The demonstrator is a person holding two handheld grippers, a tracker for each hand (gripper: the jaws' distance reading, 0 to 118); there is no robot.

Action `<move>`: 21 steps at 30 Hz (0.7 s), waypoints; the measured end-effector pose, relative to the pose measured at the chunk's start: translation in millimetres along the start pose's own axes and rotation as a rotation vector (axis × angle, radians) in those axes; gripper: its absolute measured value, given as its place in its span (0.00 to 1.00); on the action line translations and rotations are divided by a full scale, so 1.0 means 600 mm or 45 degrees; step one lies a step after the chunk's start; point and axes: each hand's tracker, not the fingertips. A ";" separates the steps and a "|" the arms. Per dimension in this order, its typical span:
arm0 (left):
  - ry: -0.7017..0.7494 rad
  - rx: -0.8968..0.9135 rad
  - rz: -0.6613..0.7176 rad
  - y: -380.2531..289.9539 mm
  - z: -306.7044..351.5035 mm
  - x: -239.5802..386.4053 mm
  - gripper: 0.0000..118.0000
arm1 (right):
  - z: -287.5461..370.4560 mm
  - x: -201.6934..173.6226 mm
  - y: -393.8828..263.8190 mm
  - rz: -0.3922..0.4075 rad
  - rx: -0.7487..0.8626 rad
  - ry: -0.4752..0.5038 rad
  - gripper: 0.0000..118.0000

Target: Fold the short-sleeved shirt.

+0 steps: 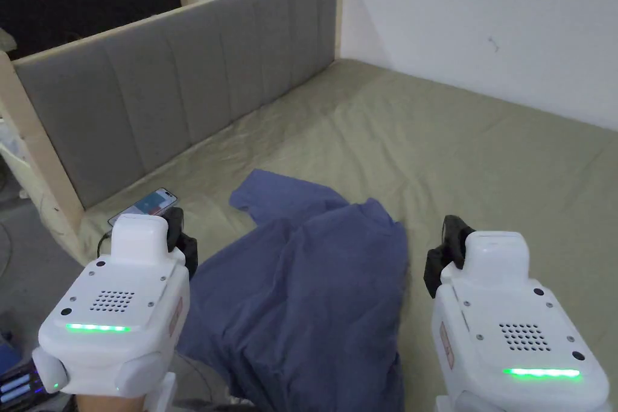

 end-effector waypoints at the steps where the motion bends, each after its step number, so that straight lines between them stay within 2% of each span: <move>1: -0.014 -0.024 0.005 0.000 -0.007 0.001 0.00 | -0.002 0.000 -0.001 0.004 -0.002 0.004 0.00; 6: -0.104 -0.209 0.016 -0.001 -0.073 0.030 0.01 | -0.014 0.018 -0.008 0.014 -0.026 -0.017 0.00; 9: -0.167 -0.305 0.039 -0.005 -0.124 0.054 0.03 | -0.023 0.035 -0.014 0.015 -0.045 -0.047 0.00; 10: -0.178 -0.340 0.058 -0.007 -0.142 0.062 0.07 | -0.025 0.042 -0.015 0.014 -0.052 -0.057 0.00; 11: -0.203 -0.411 0.082 -0.010 -0.166 0.071 0.14 | -0.029 0.049 -0.017 0.014 -0.060 -0.069 0.00; 12: -0.223 -0.482 0.111 -0.016 -0.193 0.081 0.29 | -0.033 0.056 -0.019 0.013 -0.067 -0.083 0.00; 13: -0.230 -0.554 0.142 -0.021 -0.214 0.089 0.46 | -0.036 0.062 -0.021 0.015 -0.075 -0.097 0.00; 14: -0.244 -0.631 0.165 -0.028 -0.241 0.100 0.67 | -0.039 0.071 -0.023 0.015 -0.082 -0.109 0.00; 15: -0.287 -0.697 0.173 -0.039 -0.268 0.110 0.83 | -0.042 0.079 -0.026 0.016 -0.090 -0.124 0.00; 16: -0.314 -0.737 0.183 -0.049 -0.289 0.120 0.85 | -0.045 0.086 -0.029 0.017 -0.098 -0.135 0.00; 21: -0.392 -1.009 0.162 -0.110 -0.397 0.182 0.85 | -0.061 0.127 -0.049 -0.001 -0.162 -0.186 0.00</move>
